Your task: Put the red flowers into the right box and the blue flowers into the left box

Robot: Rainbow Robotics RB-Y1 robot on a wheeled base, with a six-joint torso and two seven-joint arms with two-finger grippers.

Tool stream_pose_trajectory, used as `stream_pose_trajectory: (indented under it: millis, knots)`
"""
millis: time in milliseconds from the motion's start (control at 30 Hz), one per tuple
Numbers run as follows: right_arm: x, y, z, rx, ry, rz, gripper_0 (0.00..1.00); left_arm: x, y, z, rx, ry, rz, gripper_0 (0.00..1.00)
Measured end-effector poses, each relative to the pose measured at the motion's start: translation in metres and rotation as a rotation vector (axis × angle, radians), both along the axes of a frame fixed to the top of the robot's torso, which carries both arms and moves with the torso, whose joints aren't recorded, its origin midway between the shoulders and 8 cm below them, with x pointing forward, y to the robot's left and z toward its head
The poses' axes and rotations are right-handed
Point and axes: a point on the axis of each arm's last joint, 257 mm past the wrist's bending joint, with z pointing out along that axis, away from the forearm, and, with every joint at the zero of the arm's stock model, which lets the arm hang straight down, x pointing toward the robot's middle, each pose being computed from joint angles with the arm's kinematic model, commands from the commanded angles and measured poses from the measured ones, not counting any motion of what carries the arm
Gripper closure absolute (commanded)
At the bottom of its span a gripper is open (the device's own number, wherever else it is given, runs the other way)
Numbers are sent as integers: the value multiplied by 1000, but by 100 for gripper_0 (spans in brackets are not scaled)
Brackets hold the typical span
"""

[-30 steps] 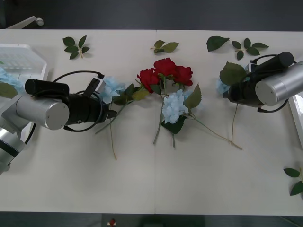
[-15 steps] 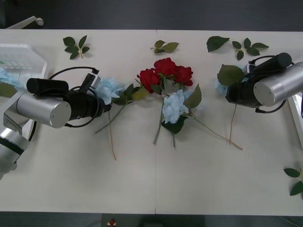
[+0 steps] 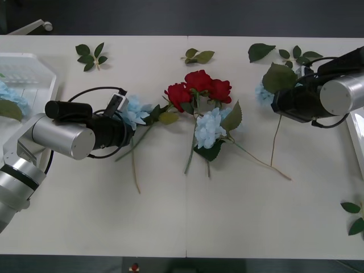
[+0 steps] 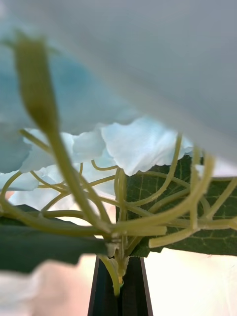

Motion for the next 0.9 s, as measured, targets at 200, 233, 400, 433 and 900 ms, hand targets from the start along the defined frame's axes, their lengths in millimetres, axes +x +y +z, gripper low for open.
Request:
stream_pose_trajectory:
  millis: [200,233,400,433,900]
  knots:
    - [-5,4,50,59,-44,74,100,0,0,0,1,-1,0,100]
    - [-8,5,57,56,-49,109,100,0,0,0,1,-1,-1,100]
    - [-35,14,104,154,-115,247,100,-3,-4,11,-1,-2,-21,100]
    - [-40,15,116,201,-131,257,100,-4,-4,14,3,-1,-27,100]
    - [-126,40,192,347,-469,681,100,-45,27,101,11,63,-11,100]
